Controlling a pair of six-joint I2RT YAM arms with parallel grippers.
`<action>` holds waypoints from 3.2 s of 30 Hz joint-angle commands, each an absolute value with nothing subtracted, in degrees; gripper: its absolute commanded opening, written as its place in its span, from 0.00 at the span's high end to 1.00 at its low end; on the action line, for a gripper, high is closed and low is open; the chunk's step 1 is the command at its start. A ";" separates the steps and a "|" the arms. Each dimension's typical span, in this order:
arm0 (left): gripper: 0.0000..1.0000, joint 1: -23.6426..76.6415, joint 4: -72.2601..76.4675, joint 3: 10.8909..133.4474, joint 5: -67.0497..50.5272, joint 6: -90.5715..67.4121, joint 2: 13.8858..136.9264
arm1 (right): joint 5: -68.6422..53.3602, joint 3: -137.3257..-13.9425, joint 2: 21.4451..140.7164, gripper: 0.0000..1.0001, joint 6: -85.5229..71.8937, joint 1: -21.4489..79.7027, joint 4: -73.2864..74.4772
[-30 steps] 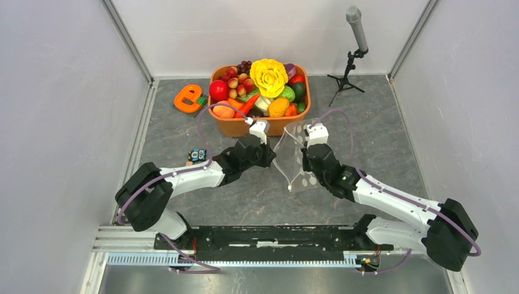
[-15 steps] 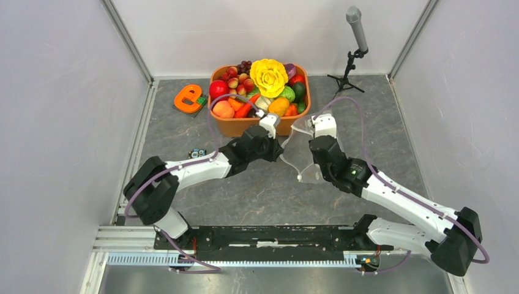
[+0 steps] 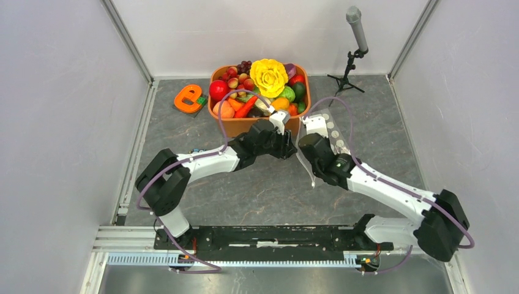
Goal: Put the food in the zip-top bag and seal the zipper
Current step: Open the zipper of the food storage bag.
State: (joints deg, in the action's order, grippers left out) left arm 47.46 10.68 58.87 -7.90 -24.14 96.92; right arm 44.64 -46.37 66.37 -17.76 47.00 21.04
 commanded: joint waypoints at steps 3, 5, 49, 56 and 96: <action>0.44 47.01 11.47 58.23 -7.14 -19.69 94.33 | 33.66 -48.66 70.64 1.00 -19.15 41.75 14.41; 0.40 46.94 10.49 58.52 -6.98 -19.58 94.43 | 29.19 -48.69 70.75 1.00 -18.82 40.52 12.28; 0.98 47.01 22.14 55.45 -14.78 -31.48 96.33 | 20.41 -42.03 66.36 0.59 -22.78 38.67 9.57; 0.98 46.94 21.75 55.15 -14.23 -31.65 95.48 | 16.01 -39.61 65.15 0.68 -25.07 38.67 3.89; 0.49 46.93 11.16 62.48 -13.89 -26.90 99.34 | 26.64 -48.69 66.78 1.00 -18.56 36.72 21.81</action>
